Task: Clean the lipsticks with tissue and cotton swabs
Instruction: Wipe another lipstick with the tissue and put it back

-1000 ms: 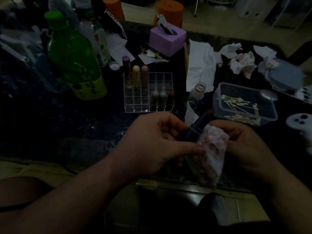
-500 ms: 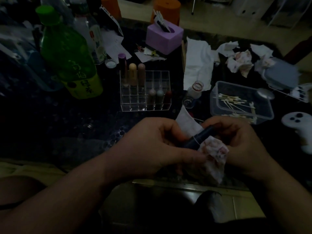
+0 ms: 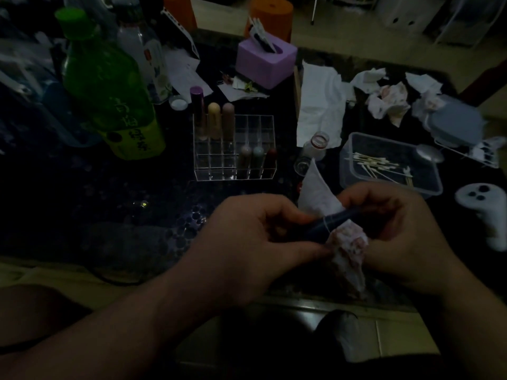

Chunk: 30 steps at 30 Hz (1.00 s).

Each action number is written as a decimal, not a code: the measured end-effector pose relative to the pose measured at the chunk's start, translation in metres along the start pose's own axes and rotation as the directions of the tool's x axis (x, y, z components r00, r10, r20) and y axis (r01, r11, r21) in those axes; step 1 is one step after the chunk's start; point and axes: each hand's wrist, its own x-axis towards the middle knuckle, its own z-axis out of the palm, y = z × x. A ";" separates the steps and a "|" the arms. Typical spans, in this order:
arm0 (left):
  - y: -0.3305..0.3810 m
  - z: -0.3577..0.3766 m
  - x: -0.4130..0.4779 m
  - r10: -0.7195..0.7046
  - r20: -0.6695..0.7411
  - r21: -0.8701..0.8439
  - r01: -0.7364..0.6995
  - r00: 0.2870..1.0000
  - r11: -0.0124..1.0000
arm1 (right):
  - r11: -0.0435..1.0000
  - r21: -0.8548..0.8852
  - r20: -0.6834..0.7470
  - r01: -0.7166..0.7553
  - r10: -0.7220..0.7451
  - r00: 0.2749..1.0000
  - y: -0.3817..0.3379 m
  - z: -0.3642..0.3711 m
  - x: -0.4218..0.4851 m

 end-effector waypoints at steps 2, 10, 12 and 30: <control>-0.001 -0.004 0.001 -0.021 0.031 -0.031 0.022 0.999 0.999 | 1.000 -0.019 0.005 0.006 -0.006 1.000 0.000 0.000 0.000; 0.001 -0.012 0.011 -0.175 0.275 -0.385 0.275 0.945 0.881 | 1.000 -0.020 -0.031 -0.002 0.001 1.000 0.001 -0.002 0.000; 0.003 -0.007 0.008 -0.082 0.108 -0.274 0.109 0.991 0.955 | 1.000 -0.025 -0.058 0.008 -0.009 0.998 0.001 -0.003 -0.001; -0.014 0.003 0.005 0.271 -0.078 0.054 -0.267 0.959 0.962 | 0.999 -0.039 -0.122 0.016 -0.021 0.992 0.002 -0.003 -0.002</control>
